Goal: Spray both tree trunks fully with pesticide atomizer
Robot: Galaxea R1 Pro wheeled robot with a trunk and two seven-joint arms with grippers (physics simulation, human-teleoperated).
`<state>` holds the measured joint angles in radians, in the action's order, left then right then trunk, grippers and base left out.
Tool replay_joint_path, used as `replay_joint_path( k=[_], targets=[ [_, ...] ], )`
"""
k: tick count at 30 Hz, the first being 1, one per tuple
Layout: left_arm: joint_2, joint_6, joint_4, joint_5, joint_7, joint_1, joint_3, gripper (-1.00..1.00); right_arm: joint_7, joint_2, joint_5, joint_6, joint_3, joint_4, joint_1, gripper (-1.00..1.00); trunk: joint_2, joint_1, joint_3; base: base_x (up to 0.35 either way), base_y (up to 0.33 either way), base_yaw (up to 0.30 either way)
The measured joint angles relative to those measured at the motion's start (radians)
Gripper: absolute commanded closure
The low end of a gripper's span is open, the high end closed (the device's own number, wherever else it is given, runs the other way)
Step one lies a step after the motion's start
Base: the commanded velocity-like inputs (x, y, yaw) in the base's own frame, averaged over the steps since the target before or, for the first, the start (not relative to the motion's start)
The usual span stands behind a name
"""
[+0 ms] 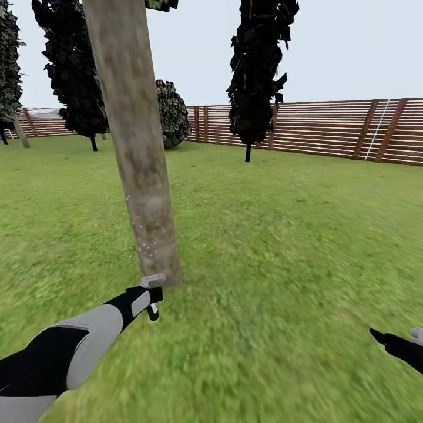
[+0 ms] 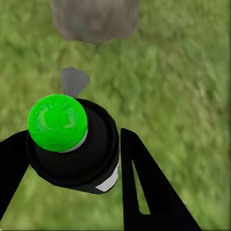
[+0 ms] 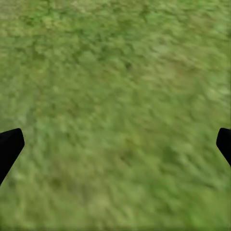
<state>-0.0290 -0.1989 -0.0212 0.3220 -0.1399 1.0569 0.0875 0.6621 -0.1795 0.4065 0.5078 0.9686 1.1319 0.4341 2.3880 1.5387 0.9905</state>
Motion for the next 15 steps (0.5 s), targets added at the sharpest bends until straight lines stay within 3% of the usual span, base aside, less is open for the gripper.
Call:
replay_joint_path(
  k=[4, 5, 9, 12, 15],
  targets=[
    [0.019, -0.180, -0.011, -0.003, 0.007, 0.000, -0.004, 1.00, 0.000, 0.000, 0.000, 0.000, -0.001, 0.000, 0.000, -1.00, 0.000, 0.000, 0.000, 0.000, 0.000, 0.000],
    [0.033, -0.218, -0.037, -0.009, 0.006, 0.001, 0.003, 1.00, 0.000, 0.000, 0.000, 0.000, 0.000, -0.001, 0.000, -1.00, 0.000, 0.000, 0.000, 0.000, 0.000, 0.000],
    [0.073, -0.246, -0.067, -0.006, 0.005, 0.002, 0.000, 1.00, 0.000, 0.000, 0.000, 0.000, 0.000, -0.001, 0.000, -1.00, 0.000, 0.000, 0.000, 0.000, 0.000, 0.000],
    [0.082, -0.278, -0.073, -0.002, 0.005, 0.001, -0.004, 1.00, 0.000, 0.000, 0.000, 0.000, 0.000, -0.001, 0.000, -1.00, 0.000, 0.000, 0.000, 0.000, 0.000, 0.000],
    [0.084, -0.323, -0.133, -0.003, 0.003, 0.002, -0.004, 1.00, 0.000, 0.000, 0.000, 0.000, 0.000, -0.002, 0.000, -1.00, 0.000, 0.000, 0.000, 0.000, 0.000, 0.000]
  ],
)
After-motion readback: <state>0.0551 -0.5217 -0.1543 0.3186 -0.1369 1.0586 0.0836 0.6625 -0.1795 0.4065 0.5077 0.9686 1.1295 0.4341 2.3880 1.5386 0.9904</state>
